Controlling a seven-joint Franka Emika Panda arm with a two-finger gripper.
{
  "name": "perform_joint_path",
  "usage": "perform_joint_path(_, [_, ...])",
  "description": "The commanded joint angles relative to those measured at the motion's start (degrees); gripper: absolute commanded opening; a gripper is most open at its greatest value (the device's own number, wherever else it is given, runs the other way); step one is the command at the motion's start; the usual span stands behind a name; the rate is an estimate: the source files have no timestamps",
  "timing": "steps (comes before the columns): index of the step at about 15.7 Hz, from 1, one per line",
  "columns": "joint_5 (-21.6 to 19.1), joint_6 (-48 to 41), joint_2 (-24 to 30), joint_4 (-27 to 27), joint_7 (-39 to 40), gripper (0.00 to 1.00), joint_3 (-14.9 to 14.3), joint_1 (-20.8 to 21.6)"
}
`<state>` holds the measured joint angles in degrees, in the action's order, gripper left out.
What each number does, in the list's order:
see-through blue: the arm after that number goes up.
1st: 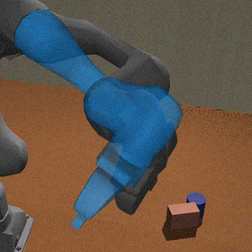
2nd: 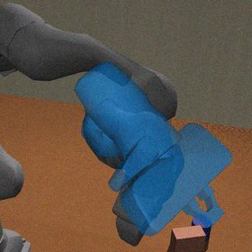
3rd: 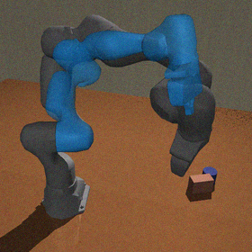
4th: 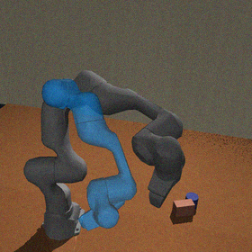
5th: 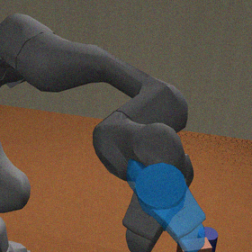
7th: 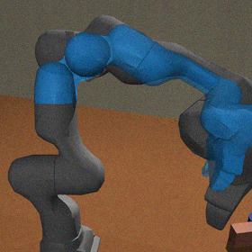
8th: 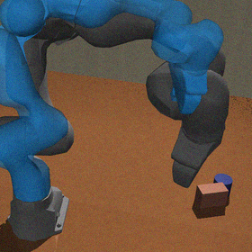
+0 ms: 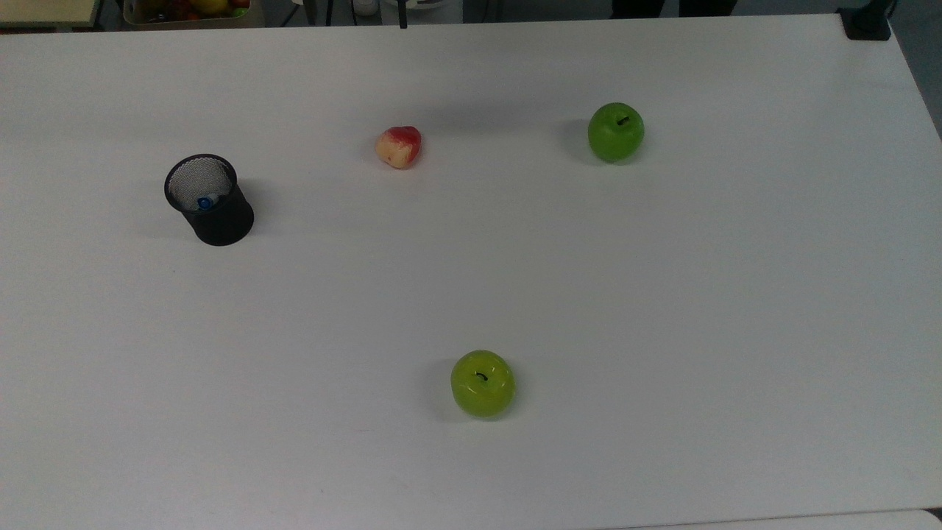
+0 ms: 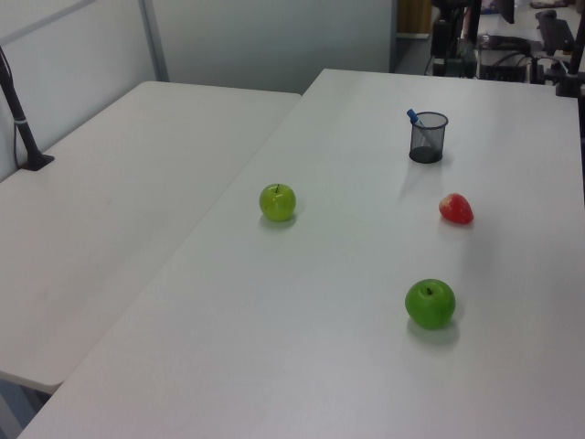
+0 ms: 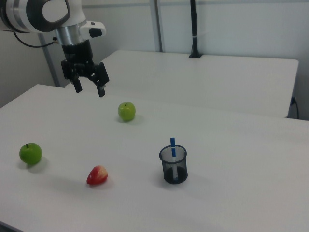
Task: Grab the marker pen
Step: 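Move the gripper over the black mesh pen cup, fingers open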
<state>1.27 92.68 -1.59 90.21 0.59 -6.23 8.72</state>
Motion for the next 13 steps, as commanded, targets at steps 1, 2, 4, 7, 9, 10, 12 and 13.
perform_joint_path(1, [-1.10,-1.27,-0.43,-0.92,-0.24,1.00,-0.18,-0.02])
perform_joint_path(2, [-1.10,-1.19,-0.43,-0.83,-0.07,1.00,-0.18,-0.02])
perform_joint_path(4, [-0.92,-0.75,-0.61,-0.83,0.89,1.00,-0.18,-0.10])
perform_joint_path(7, [-0.40,-0.22,-1.22,-0.92,5.63,1.00,-0.18,-1.06])
perform_joint_path(9, [-0.48,3.02,-1.57,-0.57,10.02,1.00,-0.18,-2.99])
perform_joint_path(10, [-0.48,4.16,-2.62,-0.57,11.61,1.00,-0.18,-3.79])
perform_joint_path(12, [-0.39,5.14,-3.94,-0.74,13.46,1.00,-0.18,-5.54])
perform_joint_path(13, [-0.31,6.36,-4.12,-0.57,14.86,1.00,-0.18,-6.42])
